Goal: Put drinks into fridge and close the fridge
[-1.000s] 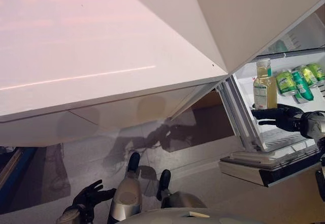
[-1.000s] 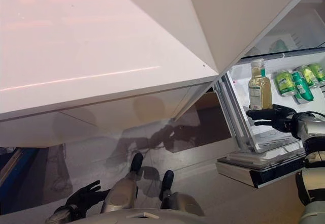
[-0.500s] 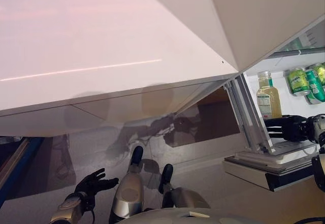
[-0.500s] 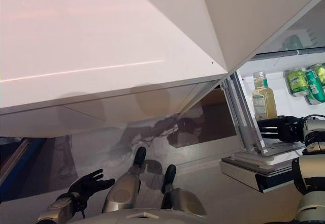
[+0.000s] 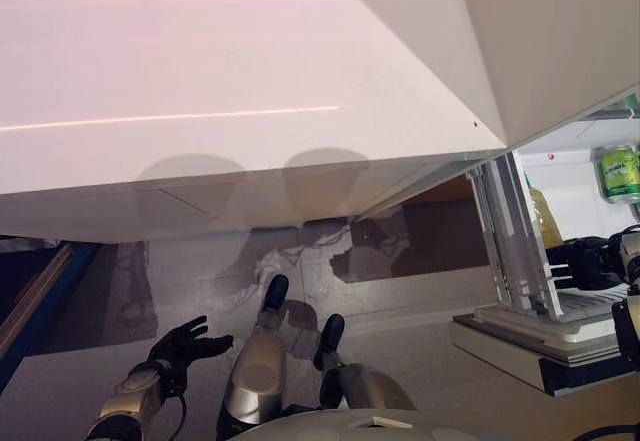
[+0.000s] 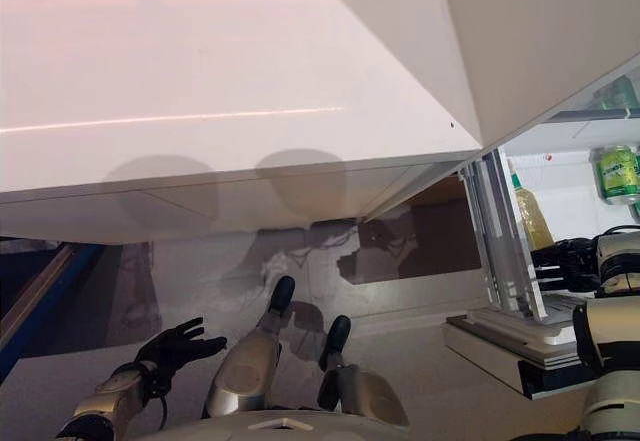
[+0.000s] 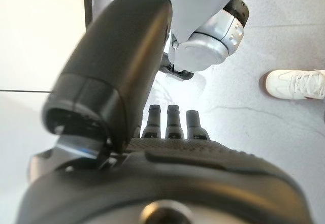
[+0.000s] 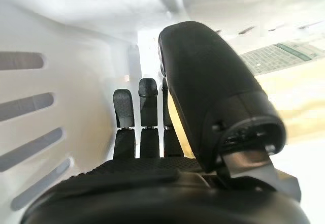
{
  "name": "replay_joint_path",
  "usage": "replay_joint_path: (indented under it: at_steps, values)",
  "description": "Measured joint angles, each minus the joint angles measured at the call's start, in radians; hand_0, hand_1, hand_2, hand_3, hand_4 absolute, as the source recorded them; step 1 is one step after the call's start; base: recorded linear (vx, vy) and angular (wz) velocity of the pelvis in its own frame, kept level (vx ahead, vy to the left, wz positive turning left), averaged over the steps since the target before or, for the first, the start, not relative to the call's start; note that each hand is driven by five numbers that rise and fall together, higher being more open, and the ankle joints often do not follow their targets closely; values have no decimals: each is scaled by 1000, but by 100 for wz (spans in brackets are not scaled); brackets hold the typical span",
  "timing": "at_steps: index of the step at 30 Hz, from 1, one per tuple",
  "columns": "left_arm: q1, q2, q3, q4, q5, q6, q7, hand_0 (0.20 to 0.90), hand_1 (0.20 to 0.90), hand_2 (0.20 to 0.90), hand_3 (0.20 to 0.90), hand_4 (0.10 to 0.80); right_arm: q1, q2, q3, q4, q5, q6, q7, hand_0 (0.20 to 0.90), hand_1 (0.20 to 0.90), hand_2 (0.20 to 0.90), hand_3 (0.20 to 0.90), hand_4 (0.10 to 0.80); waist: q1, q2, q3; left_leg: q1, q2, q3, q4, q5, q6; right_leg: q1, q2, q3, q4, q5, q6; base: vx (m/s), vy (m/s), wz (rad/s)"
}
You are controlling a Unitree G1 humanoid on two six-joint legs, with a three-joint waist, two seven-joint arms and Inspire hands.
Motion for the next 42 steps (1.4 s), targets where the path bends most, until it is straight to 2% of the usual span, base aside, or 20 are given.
replay_joint_path:
  at_steps: [3,6,10,12,13,14,15,16,17,18,26,36,42]
  values:
    - [0,9,0,-23,0,9,6,900,900,900,900,800,-4,1,-2,-1,1,2,0,300,300,300,200,100,-1,2,2,-22,-1,-4,0,8,-1,-20,0,0,0,0,0,9,-5,2]
    - [0,10,1,-55,0,52,15,900,900,900,900,800,-4,3,-3,0,-2,16,-17,300,300,300,200,100,3,5,4,-24,-1,-9,0,10,0,-21,0,-3,0,0,0,38,-26,5]
    - [-14,9,1,-49,0,71,14,900,900,900,900,800,-27,3,-5,4,-45,27,12,300,300,300,200,100,-2,5,4,-24,0,-8,0,10,0,-21,-1,-3,0,0,0,0,0,0]
    - [-38,9,2,-31,1,76,14,900,900,900,900,800,-36,3,-5,7,-68,27,30,305,305,305,205,105,-3,5,4,-24,1,-7,0,10,0,-21,-1,-2,0,0,0,0,0,0]
    - [-49,9,2,-26,1,82,15,900,900,900,900,800,-37,3,-5,7,-70,24,29,331,331,331,236,136,-3,5,4,-24,1,-7,0,10,0,-21,-1,-2,0,0,0,0,0,0]
    - [-55,9,2,-24,1,84,15,900,900,900,900,800,-37,3,-5,7,-70,22,30,420,420,420,340,240,-4,5,4,-23,1,-6,0,10,0,-21,-1,-1,0,0,0,0,0,0]
    - [-60,9,2,-22,1,84,14,900,900,900,900,800,-37,3,-5,7,-69,20,30,429,429,429,351,251,-4,5,4,-23,1,-5,0,10,0,-21,-1,0,0,0,0,0,0,0]
    - [-68,8,2,-16,1,84,14,900,900,900,900,800,-37,3,-5,7,-69,18,30,500,500,500,433,333,-5,5,4,-23,1,-5,0,10,0,-21,-1,0,0,0,0,0,0,0]
    - [-76,8,2,-13,1,84,15,900,900,900,900,800,-37,3,-5,7,-67,17,28,822,822,822,809,709,-5,5,4,-23,1,-4,0,10,0,-21,-1,1,0,0,0,0,0,0]
    - [-84,8,2,0,0,84,15,900,900,900,900,800,-37,3,-5,7,-65,16,24,900,900,900,900,800,-5,5,4,-23,1,-4,0,10,0,-21,-1,1,0,0,0,0,0,0]
    - [-100,7,1,28,0,84,29,900,900,900,900,800,-57,-1,-7,0,-6,-3,-58,900,900,900,900,800,-16,4,4,-12,1,1,0,10,0,-12,-2,4,0,1,-1,0,0,0]
    - [-115,0,0,53,1,83,35,900,900,900,900,800,-71,-1,-17,-1,69,-13,-96,900,900,900,900,800,-34,3,3,-12,2,11,14,11,2,-9,-2,10,0,14,-1,5,9,-2]
    - [-116,-1,0,78,2,84,30,900,900,900,900,800,-71,-5,-78,-14,174,-68,-208,900,900,900,900,800,-47,1,2,2,1,27,14,15,8,-1,-4,31,0,25,4,11,51,-7]
